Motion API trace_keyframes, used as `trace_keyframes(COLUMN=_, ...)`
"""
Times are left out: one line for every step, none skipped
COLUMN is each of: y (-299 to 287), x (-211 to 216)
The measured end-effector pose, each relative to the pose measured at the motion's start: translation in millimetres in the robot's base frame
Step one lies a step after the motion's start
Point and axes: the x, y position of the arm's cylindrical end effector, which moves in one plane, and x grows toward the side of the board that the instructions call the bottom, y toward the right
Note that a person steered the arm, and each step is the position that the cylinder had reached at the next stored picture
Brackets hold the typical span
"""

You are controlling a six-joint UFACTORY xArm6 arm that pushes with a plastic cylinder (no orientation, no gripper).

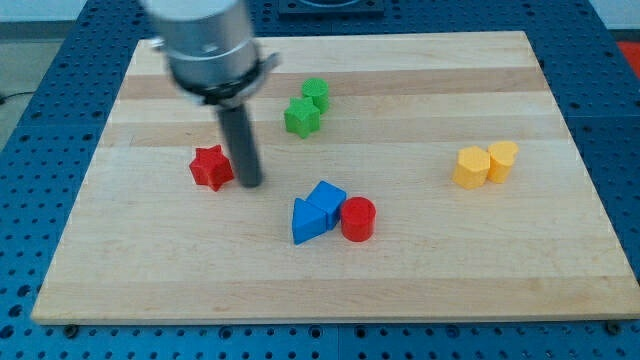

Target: Drag the red circle to the bottom of the blue triangle

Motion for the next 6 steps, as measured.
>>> trace_keyframes(y=80.1, x=-8.2)
trace_keyframes(y=143.9, x=19.0)
trace_keyframes(y=145.6, x=77.9)
trace_keyframes(y=119.6, x=98.7)
trace_keyframes(y=168.0, x=91.8)
trace_keyframes(y=185.7, x=55.2)
